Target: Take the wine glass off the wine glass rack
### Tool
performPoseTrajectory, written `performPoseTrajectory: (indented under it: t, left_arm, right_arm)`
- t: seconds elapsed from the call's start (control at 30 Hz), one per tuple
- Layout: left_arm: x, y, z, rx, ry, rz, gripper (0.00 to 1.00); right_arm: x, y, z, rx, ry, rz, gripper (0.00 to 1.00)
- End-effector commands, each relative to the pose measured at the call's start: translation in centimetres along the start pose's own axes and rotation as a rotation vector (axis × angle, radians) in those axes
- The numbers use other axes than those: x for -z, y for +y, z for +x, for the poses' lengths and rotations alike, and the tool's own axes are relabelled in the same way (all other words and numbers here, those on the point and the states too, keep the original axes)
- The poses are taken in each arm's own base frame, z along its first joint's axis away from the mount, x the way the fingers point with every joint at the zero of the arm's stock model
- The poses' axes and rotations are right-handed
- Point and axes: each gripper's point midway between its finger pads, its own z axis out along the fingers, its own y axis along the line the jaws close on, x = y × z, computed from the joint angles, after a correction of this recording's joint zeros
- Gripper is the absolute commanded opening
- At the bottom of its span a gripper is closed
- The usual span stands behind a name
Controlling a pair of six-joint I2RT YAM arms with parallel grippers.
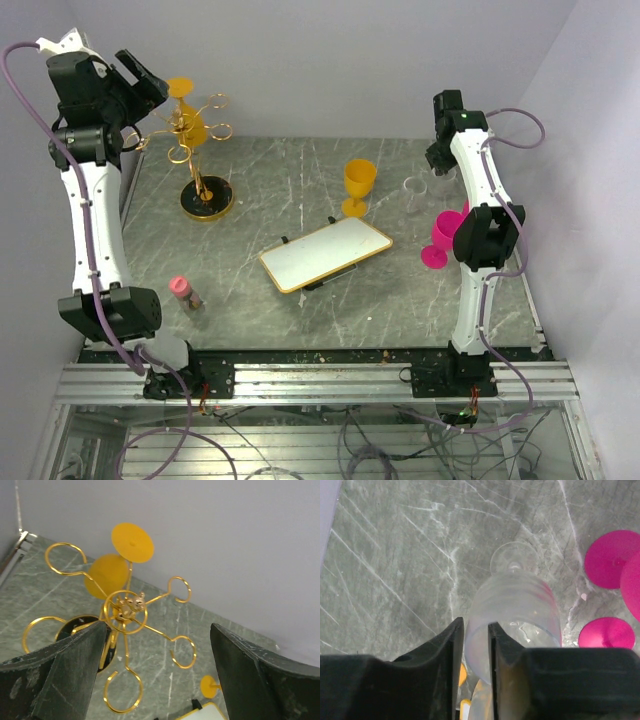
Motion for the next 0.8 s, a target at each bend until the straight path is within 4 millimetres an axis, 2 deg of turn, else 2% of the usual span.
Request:
performPoseTrajectory:
  t: [0.0,0.1,0.17,0.3,0.43,0.5,0.6,0.77]
  left_arm:
    - [-0.4,3.0,-1.9,-0.073,-0.033,-0.080,0.95]
    - [-0.9,4.3,-2.5,-0.092,-0.040,-0.113,0.96]
    - [-1.6,5.0,-2.6,-0.092,-0.029,-0.114,0.96]
    - [-4.1,3.4,-2.1,-0.074,-0.002,0.045,0.94]
    - [-6.8,2.2,-2.5,0.016,-0.002,0.136,0.90]
    - [-8.4,1.8,-2.2,0.089,0.017,0.180,0.84]
    - [-10.4,2.4,-1.6,0.221,0.037,0.152,0.78]
    - [-12.4,3.6,-1.3,0.293,0.006,0.060,0.81]
  right_arm:
    - [1.3,0.1,-1.2,0.008,-0.016,-0.026,0.34]
    - [2.5,0.2,-2.1,0.009,-0.043,-0.049,0.55]
    - [3.5,0.4,-2.8,0.009,-0.066,-0.068,0.64]
    - [5.5,0.5,-4.0,0.010,-0.100,-0.108,0.75]
    - [7.9,0.6,-4.8,0.004,-0.136,-0.150,0.80]
    - [8.9,0.5,-5.0,-0.004,-0.154,-0.164,0.81]
    - [10.4,0.3,-5.4,-0.024,-0.170,-0.194,0.81]
    - [11.8,-0.2,-5.8,-0.042,-0.188,-0.221,0.83]
